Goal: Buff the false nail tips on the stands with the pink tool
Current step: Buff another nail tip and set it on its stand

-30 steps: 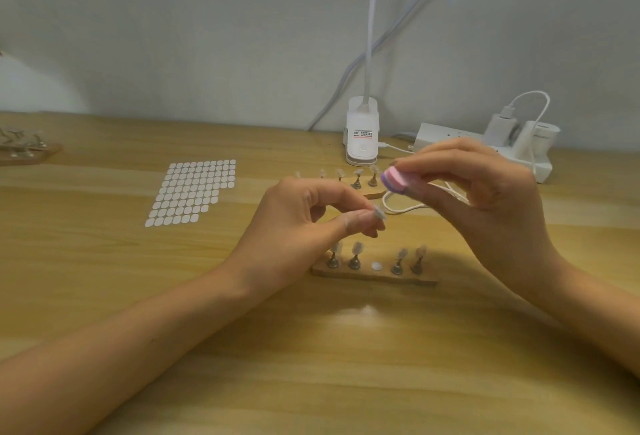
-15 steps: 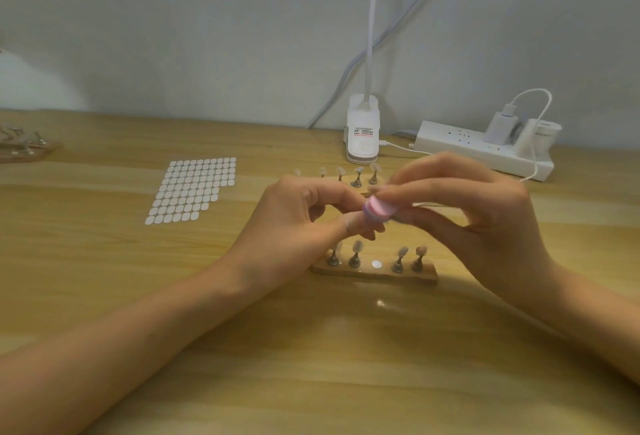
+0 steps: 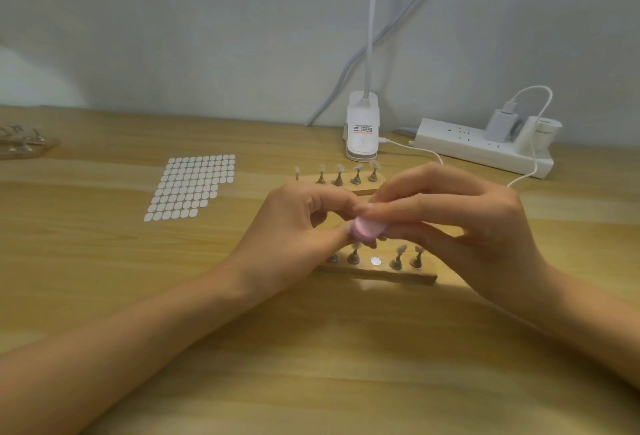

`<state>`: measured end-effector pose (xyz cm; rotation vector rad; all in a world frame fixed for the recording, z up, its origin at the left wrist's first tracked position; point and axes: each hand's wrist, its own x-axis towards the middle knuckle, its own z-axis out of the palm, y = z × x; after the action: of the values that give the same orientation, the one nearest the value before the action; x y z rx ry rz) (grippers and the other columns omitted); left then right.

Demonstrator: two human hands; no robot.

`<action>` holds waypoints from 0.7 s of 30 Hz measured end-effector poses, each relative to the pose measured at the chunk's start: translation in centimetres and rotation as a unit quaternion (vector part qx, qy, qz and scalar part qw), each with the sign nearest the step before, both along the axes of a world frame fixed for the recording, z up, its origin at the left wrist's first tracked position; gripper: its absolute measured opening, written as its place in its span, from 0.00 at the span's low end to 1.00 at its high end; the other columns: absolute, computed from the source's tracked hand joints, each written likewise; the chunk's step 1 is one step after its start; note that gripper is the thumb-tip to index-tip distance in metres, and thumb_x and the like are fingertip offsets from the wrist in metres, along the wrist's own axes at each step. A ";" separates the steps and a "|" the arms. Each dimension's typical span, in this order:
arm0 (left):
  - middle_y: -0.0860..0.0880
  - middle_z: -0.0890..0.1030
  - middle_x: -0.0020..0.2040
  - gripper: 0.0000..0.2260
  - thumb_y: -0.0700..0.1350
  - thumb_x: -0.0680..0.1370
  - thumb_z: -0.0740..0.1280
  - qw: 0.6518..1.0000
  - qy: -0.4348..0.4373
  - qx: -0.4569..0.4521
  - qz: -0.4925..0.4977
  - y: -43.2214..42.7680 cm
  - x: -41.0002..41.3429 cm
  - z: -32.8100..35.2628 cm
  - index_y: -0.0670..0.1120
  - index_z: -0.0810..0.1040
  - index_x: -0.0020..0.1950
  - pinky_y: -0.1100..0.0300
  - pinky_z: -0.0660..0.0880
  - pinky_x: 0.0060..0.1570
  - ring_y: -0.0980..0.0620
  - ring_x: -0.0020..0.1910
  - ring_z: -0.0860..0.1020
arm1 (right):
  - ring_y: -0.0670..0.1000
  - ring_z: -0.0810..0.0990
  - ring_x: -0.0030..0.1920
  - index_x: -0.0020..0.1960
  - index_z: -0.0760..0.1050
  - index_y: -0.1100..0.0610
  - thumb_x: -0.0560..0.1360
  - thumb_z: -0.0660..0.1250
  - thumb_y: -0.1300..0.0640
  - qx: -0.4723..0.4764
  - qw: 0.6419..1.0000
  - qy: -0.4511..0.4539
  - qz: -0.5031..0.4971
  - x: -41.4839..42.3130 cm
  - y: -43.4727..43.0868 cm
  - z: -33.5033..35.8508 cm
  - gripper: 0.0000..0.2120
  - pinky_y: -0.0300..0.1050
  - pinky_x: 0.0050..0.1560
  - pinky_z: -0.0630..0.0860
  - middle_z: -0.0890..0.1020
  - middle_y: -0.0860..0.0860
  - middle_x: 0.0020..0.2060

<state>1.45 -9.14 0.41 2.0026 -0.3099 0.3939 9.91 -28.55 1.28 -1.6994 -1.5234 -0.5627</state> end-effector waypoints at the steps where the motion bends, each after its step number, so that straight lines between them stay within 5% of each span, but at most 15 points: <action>1: 0.53 0.86 0.37 0.05 0.49 0.75 0.73 1.000 0.002 -0.003 0.001 -0.1 0.0 0.0 0.50 0.87 0.42 0.60 0.64 0.31 0.51 0.28 0.69 | 0.48 0.83 0.50 0.56 0.80 0.58 0.76 0.71 0.61 0.001 1.000 0.005 -0.006 0.0 -0.1 0.0 0.10 0.43 0.51 0.80 0.83 0.53 0.48; 4: 0.54 0.85 0.36 0.07 0.52 0.74 0.73 1.000 -0.006 -0.014 -0.002 -0.1 -0.1 0.1 0.51 0.87 0.41 0.66 0.60 0.29 0.59 0.27 0.64 | 0.49 0.83 0.50 0.56 0.80 0.59 0.75 0.71 0.61 0.014 0.999 0.025 -0.024 0.1 -0.2 0.1 0.10 0.46 0.50 0.80 0.83 0.53 0.48; 7: 0.50 0.85 0.36 0.05 0.51 0.75 0.75 1.000 0.004 -0.010 0.003 -0.1 -0.1 0.1 0.53 0.86 0.40 0.59 0.60 0.31 0.54 0.29 0.62 | 0.48 0.83 0.51 0.57 0.80 0.59 0.75 0.72 0.62 -0.005 1.000 0.000 0.012 -0.2 -0.1 0.0 0.10 0.41 0.52 0.79 0.82 0.53 0.48; 11: 0.55 0.86 0.36 0.05 0.50 0.75 0.75 0.999 0.006 -0.041 0.003 -0.1 -0.1 0.4 0.53 0.87 0.40 0.63 0.62 0.30 0.56 0.29 0.62 | 0.47 0.83 0.51 0.56 0.81 0.60 0.75 0.71 0.62 0.022 0.999 0.017 -0.020 -0.1 -0.2 0.1 0.10 0.44 0.51 0.80 0.83 0.54 0.48; 21: 0.52 0.86 0.39 0.07 0.53 0.73 0.72 0.998 0.034 -0.057 -0.004 -0.6 -0.3 0.5 0.50 0.87 0.42 0.45 0.71 0.37 0.31 0.40 0.76 | 0.48 0.83 0.51 0.57 0.80 0.60 0.75 0.71 0.62 0.013 1.000 0.008 0.000 -0.1 -0.3 0.1 0.11 0.43 0.51 0.80 0.82 0.53 0.48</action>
<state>1.11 -9.72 0.92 1.8971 -0.2483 0.3305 9.83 -28.86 1.39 -1.6799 -1.4986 -0.5660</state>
